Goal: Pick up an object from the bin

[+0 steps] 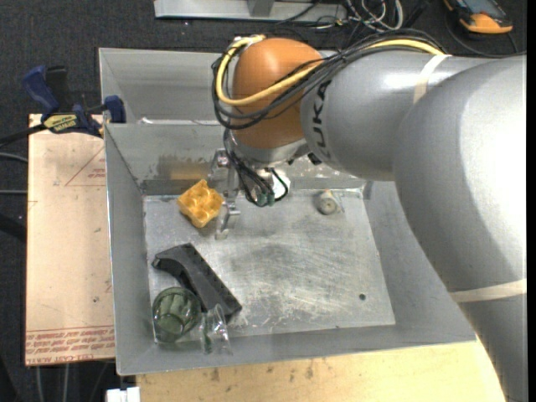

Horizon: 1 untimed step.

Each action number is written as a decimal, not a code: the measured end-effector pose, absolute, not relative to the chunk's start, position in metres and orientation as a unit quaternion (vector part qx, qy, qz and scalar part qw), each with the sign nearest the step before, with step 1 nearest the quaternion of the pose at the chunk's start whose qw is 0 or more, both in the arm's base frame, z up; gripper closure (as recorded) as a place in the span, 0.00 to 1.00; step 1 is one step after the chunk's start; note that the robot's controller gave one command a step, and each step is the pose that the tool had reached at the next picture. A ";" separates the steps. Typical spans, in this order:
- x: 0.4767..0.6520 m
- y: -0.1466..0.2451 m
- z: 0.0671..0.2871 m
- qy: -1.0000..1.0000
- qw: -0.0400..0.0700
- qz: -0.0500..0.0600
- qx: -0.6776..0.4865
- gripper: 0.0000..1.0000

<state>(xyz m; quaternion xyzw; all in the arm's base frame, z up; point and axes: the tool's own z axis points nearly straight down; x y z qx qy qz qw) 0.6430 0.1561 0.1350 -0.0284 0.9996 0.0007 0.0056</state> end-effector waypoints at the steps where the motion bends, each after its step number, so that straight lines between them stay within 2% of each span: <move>1: 0.651 0.157 0.090 1.000 0.004 0.004 0.002 0.00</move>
Offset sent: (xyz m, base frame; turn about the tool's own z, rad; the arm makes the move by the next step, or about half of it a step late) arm -0.0010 0.0054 -0.0650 0.0887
